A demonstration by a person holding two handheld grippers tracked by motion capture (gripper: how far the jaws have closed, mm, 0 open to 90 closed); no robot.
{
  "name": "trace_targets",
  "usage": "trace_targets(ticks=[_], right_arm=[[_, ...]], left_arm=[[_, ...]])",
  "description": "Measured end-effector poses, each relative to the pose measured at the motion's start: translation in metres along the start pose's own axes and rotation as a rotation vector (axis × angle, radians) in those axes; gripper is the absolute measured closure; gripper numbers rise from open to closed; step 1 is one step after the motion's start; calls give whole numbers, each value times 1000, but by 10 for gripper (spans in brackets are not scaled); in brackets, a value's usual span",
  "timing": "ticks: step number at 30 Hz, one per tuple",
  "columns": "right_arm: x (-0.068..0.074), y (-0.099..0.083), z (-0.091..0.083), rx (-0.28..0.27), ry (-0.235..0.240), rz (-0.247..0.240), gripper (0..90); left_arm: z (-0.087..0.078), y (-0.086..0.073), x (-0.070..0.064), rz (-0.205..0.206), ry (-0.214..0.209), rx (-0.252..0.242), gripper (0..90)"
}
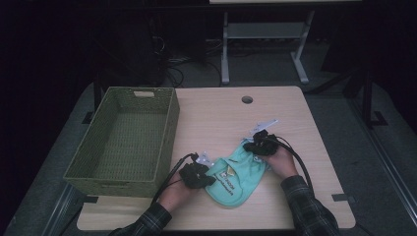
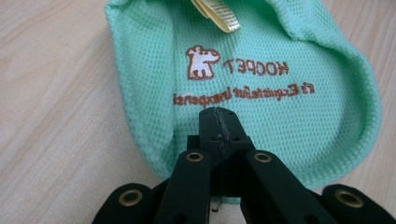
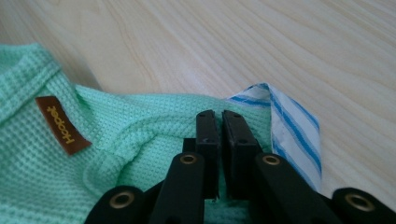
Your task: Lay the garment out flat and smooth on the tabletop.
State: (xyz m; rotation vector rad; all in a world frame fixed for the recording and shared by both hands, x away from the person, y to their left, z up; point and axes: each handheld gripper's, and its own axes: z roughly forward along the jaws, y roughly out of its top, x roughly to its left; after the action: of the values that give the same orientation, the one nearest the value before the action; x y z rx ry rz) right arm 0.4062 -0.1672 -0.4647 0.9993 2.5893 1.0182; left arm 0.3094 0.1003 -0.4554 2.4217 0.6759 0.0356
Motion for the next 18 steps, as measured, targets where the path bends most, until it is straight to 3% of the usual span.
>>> trace_targets(ticks=[6,13,18], right_arm=[[-3,5,-7,-57,-11,27,869],[-13,20,-7,-122,-69,76,871],[-16,19,3,-108,-70,100,855]], left_arm=[[0,0,0,-4,-2,-4,898],[-1,0,1,13,3,8,899],[0,0,0,6,1,2,898]])
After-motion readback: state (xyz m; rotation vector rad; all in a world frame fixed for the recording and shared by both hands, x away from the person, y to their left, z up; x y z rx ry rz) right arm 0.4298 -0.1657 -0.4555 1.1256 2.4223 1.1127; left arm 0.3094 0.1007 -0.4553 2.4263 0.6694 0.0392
